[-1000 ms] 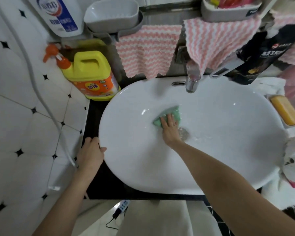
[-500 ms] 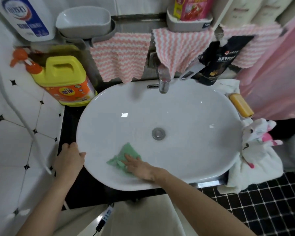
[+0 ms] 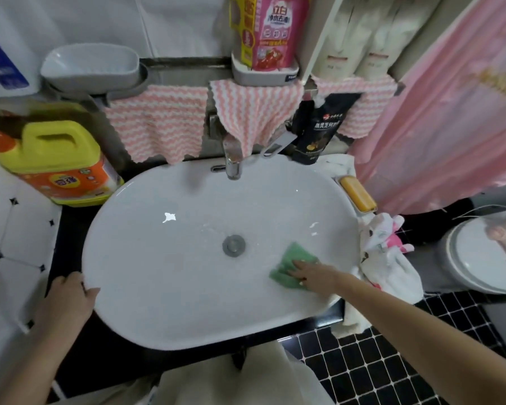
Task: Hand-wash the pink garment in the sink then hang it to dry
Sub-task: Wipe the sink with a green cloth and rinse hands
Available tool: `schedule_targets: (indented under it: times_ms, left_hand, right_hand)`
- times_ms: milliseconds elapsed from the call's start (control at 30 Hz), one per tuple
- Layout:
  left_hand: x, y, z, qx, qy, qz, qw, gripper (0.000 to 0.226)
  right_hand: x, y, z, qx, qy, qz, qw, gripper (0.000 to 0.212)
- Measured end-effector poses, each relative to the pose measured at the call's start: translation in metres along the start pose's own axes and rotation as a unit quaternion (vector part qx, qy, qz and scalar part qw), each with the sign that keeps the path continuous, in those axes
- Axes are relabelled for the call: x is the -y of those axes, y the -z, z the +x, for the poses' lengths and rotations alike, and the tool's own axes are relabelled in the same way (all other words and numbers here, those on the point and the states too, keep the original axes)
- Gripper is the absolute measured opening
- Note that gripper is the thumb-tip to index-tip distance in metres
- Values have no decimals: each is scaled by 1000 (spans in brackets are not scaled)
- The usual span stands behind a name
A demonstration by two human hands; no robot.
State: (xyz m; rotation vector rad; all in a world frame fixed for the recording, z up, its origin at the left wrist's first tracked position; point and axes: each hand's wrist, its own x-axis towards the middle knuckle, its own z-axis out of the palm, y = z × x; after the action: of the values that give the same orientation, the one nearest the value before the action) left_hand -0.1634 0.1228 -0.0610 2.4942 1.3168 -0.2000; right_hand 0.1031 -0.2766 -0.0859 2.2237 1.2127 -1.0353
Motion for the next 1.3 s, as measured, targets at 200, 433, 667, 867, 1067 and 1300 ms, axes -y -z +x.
schedule_targets:
  times_ms: [200, 433, 667, 867, 1067, 1300]
  left_hand:
    - [13, -11, 8, 23, 31, -66, 997, 20]
    - [5, -11, 11, 21, 77, -87, 993, 24]
    - [1, -10, 13, 11, 106, -81, 991, 31]
    - [-4, -6, 8, 12, 142, -86, 986, 34]
    - [-22, 5, -2, -2, 137, -81, 987, 31]
    - [-27, 9, -2, -3, 131, -83, 988, 35]
  right_hand:
    - [-74, 12, 26, -162, -149, -37, 975, 62]
    - [-108, 79, 85, -390, -115, 14, 914, 74]
    - [-58, 85, 149, -414, 58, -25, 908, 73]
    - [-40, 26, 167, -279, 284, -89, 913, 58]
    - [-42, 69, 177, -400, 126, -1, 908, 71]
    - [31, 104, 215, -412, 149, -46, 898, 64]
